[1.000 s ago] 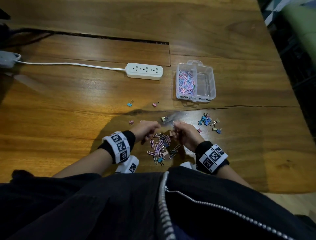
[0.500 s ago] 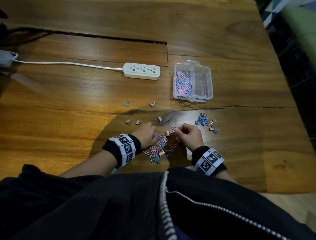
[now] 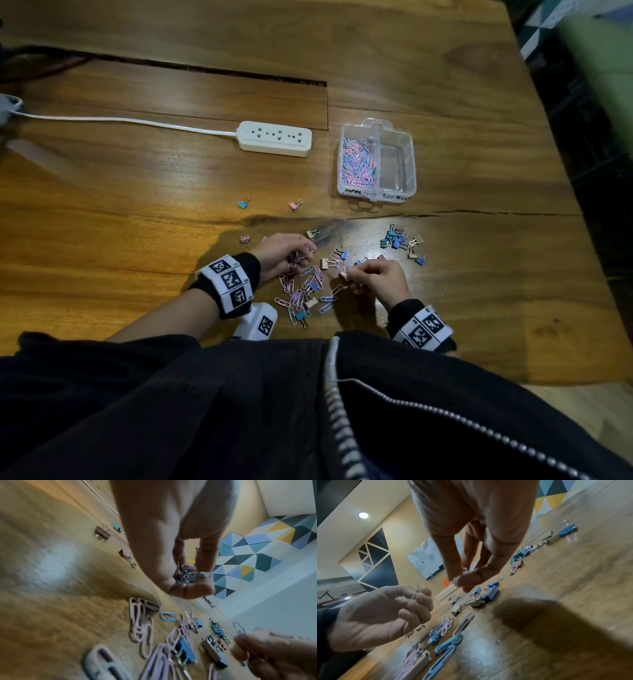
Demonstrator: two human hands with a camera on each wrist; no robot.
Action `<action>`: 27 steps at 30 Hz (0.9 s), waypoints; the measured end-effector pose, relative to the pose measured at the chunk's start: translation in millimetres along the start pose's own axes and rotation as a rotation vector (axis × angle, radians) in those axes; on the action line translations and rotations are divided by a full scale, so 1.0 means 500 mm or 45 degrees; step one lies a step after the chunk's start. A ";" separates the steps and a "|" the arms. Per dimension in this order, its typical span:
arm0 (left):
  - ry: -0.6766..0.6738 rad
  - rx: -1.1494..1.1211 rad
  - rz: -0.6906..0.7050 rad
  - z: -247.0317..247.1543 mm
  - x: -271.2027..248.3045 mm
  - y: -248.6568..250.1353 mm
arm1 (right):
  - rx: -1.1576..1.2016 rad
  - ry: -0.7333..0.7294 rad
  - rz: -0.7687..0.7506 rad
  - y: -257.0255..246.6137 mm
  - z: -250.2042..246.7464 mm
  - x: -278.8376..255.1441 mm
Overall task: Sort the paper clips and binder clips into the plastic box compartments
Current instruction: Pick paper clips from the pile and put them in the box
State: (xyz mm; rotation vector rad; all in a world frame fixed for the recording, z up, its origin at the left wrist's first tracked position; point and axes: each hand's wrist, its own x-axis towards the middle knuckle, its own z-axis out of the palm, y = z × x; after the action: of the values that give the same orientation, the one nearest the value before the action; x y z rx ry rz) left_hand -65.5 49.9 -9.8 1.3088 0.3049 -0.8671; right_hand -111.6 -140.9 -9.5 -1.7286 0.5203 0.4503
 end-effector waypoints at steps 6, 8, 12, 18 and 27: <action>-0.034 0.013 0.009 0.029 0.006 0.002 | -0.293 0.007 -0.089 0.020 -0.022 -0.017; 0.017 0.259 -0.005 0.038 0.010 0.003 | -0.473 -0.024 -0.142 0.028 -0.018 -0.021; -0.018 0.310 -0.091 0.045 0.010 0.003 | -0.280 -0.080 -0.100 0.033 -0.021 -0.018; -0.155 0.772 -0.023 0.097 0.005 -0.013 | 0.085 -0.190 0.033 0.014 -0.042 -0.016; -0.190 0.487 -0.126 0.113 0.019 -0.017 | -0.337 -0.079 -0.220 0.017 -0.027 -0.003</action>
State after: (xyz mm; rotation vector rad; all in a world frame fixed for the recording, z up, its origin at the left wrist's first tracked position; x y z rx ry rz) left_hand -80.0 -5.9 -6.6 1.5798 0.0878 -1.1399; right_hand -117.4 -155.3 -12.4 -1.9878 0.2720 0.4627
